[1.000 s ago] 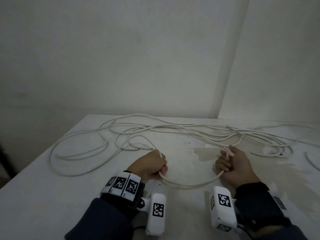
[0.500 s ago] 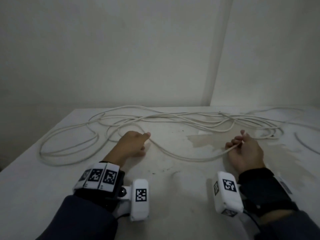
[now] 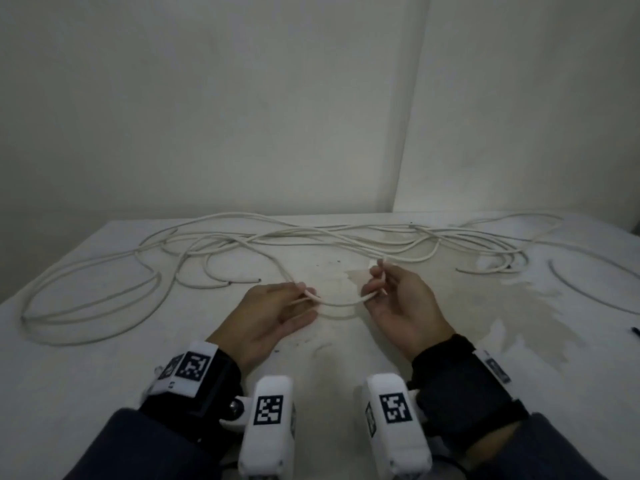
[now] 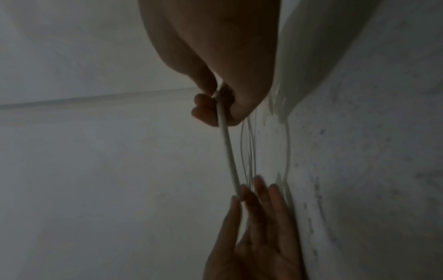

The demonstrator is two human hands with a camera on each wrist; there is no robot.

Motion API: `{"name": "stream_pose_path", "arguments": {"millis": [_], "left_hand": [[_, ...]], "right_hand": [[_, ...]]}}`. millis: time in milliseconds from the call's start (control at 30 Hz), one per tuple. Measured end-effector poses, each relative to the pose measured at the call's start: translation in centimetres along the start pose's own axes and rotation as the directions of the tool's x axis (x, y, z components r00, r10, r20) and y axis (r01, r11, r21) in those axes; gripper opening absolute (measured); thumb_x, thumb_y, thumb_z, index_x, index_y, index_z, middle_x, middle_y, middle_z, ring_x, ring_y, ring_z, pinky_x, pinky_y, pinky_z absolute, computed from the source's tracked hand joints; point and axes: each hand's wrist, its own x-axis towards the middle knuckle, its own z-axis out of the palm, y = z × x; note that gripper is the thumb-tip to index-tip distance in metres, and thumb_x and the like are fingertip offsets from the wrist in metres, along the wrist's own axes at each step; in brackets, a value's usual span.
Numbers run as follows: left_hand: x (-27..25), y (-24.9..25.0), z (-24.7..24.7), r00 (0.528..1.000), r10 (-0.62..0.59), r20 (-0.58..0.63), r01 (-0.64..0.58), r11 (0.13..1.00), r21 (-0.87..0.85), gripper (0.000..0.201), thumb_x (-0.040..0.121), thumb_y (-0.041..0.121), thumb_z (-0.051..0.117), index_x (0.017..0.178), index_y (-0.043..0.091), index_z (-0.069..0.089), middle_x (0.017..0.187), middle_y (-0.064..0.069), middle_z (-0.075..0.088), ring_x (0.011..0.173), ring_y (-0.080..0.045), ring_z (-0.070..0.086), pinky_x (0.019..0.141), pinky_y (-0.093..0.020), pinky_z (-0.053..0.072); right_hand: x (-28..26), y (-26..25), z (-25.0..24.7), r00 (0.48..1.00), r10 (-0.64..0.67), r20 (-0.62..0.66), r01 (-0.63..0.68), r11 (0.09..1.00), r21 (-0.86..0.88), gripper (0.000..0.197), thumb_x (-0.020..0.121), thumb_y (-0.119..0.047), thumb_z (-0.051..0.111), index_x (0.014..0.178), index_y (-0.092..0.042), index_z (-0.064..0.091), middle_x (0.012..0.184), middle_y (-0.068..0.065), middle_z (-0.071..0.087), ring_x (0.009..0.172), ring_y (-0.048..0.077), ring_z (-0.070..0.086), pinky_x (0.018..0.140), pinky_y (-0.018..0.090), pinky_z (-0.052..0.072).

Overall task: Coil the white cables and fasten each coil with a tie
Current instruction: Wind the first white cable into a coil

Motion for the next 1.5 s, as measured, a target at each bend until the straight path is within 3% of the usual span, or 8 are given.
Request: {"name": "stream_pose_path", "arguments": {"millis": [133, 367, 700, 800, 1033, 1233, 1333, 1500], "left_hand": [[0.2, 0.3, 0.7, 0.997, 0.061, -0.050, -0.072, 0.957, -0.281, 0.012, 0.095, -0.004, 0.045, 0.098, 0.003, 0.054, 0.071, -0.011, 0.055, 0.063, -0.019, 0.057, 0.056, -0.029, 0.059], [0.4, -0.6, 1.2, 0.985, 0.172, -0.009, -0.172, 0.983, -0.070, 0.022, 0.103, 0.018, 0.037, 0.111, 0.008, 0.055, 0.057, 0.000, 0.037, 0.040, -0.009, 0.029, 0.036, -0.019, 0.030], [0.0, -1.5, 1.2, 0.968, 0.090, 0.235, -0.155, 0.949, 0.276, 0.013, 0.092, 0.010, 0.058, 0.092, 0.001, 0.067, 0.059, -0.003, 0.052, 0.055, -0.012, 0.052, 0.054, -0.021, 0.051], [0.1, -1.5, 1.1, 0.966, 0.067, 0.248, -0.131, 0.959, 0.250, 0.009, 0.090, 0.007, 0.060, 0.087, 0.000, 0.066, 0.056, -0.002, 0.053, 0.050, -0.009, 0.052, 0.052, -0.018, 0.049], [0.4, -0.9, 1.5, 0.947, 0.052, 0.317, -0.010, 0.991, -0.133, 0.018, 0.076, 0.008, 0.059, 0.088, -0.003, 0.065, 0.072, -0.007, 0.056, 0.046, -0.005, 0.048, 0.046, -0.016, 0.047], [0.8, -0.8, 1.2, 0.955, 0.146, 0.260, -0.084, 0.968, -0.235, 0.029, 0.090, 0.005, 0.050, 0.112, -0.012, 0.059, 0.079, -0.013, 0.060, 0.051, -0.006, 0.052, 0.053, -0.018, 0.052], [0.6, -1.3, 1.0, 0.957, 0.150, 0.248, -0.153, 0.988, -0.007, 0.015, 0.091, 0.005, 0.054, 0.096, -0.001, 0.067, 0.067, -0.006, 0.060, 0.056, -0.009, 0.054, 0.059, -0.019, 0.052], [0.1, -1.4, 1.3, 0.959, 0.140, 0.248, -0.173, 0.978, 0.117, 0.016, 0.091, 0.005, 0.056, 0.081, 0.007, 0.069, 0.055, -0.002, 0.055, 0.051, -0.008, 0.053, 0.057, -0.018, 0.050]], "right_hand": [[-0.8, 0.3, 0.2, 0.995, -0.058, 0.081, 0.081, 0.945, -0.317, 0.004, 0.096, -0.008, 0.052, 0.096, -0.009, 0.056, 0.068, 0.007, 0.068, 0.047, 0.012, 0.054, 0.048, 0.023, 0.051], [-1.4, 0.9, 0.3, 0.970, -0.033, 0.241, 0.181, 0.759, -0.626, 0.008, 0.089, -0.007, 0.063, 0.085, -0.005, 0.069, 0.075, 0.011, 0.069, 0.047, 0.007, 0.041, 0.043, 0.018, 0.035], [-1.2, -0.1, -0.1, 0.954, -0.080, 0.289, 0.291, 0.475, -0.830, 0.022, 0.073, 0.011, 0.064, 0.073, -0.008, 0.074, 0.063, 0.004, 0.061, 0.051, 0.005, 0.048, 0.049, 0.016, 0.035], [-1.1, -0.1, -0.1, 0.947, -0.064, 0.315, 0.299, 0.537, -0.789, 0.031, 0.072, 0.017, 0.063, 0.087, -0.009, 0.072, 0.064, 0.005, 0.054, 0.056, 0.009, 0.049, 0.053, 0.019, 0.038], [-1.1, -0.2, 0.5, 0.922, 0.056, 0.383, 0.066, 0.953, -0.297, 0.028, 0.083, 0.000, 0.054, 0.109, -0.005, 0.063, 0.087, 0.012, 0.065, 0.070, 0.014, 0.064, 0.071, 0.020, 0.057], [-1.5, 0.9, 0.6, 0.911, 0.112, 0.396, 0.149, 0.808, -0.570, 0.029, 0.078, -0.023, 0.064, 0.101, -0.007, 0.071, 0.094, 0.007, 0.073, 0.091, 0.018, 0.068, 0.085, 0.036, 0.057], [-1.7, 1.2, 0.7, 0.926, 0.013, 0.377, 0.242, 0.746, -0.621, 0.013, 0.088, -0.018, 0.060, 0.088, -0.012, 0.071, 0.078, -0.001, 0.071, 0.073, 0.011, 0.066, 0.064, 0.022, 0.054], [-1.4, 1.4, 0.7, 0.940, -0.058, 0.337, 0.276, 0.712, -0.646, 0.023, 0.096, -0.015, 0.052, 0.081, -0.013, 0.070, 0.074, 0.000, 0.061, 0.067, 0.010, 0.061, 0.064, 0.021, 0.051]]}}
